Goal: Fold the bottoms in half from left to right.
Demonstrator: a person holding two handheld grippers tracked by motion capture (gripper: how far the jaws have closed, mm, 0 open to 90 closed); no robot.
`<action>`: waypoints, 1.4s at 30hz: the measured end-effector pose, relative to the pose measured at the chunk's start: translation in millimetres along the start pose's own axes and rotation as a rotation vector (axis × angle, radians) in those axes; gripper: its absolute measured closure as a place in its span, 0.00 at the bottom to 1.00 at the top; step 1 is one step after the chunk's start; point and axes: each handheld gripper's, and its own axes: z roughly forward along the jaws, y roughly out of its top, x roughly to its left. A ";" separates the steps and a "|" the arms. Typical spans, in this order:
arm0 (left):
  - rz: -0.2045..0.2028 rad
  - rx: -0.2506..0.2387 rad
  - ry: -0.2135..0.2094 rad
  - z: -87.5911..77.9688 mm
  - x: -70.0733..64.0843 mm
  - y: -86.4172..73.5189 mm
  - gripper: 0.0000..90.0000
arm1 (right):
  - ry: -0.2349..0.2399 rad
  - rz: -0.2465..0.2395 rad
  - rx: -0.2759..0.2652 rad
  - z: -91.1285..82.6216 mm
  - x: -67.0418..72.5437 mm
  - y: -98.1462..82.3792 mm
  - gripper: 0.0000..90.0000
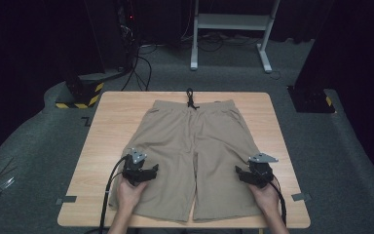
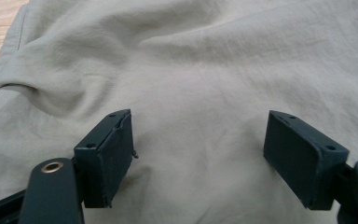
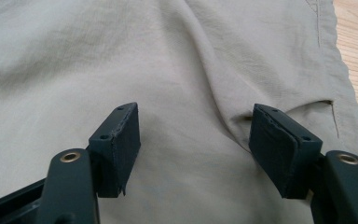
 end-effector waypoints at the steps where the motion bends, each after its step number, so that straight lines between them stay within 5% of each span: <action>1: 0.000 0.000 0.000 0.0 0.0 0.0 0.27 | 0.000 -0.002 -0.001 0.0 -0.2 0.0 0.38; 25: -0.012 0.007 -0.040 -1.2 2.1 0.7 0.23 | 0.015 0.028 0.008 -2.4 -4.2 2.1 0.28; 42: -0.016 0.019 -0.072 -1.1 4.3 13.9 0.23 | 0.038 0.028 -0.028 -6.5 -2.2 23.5 0.31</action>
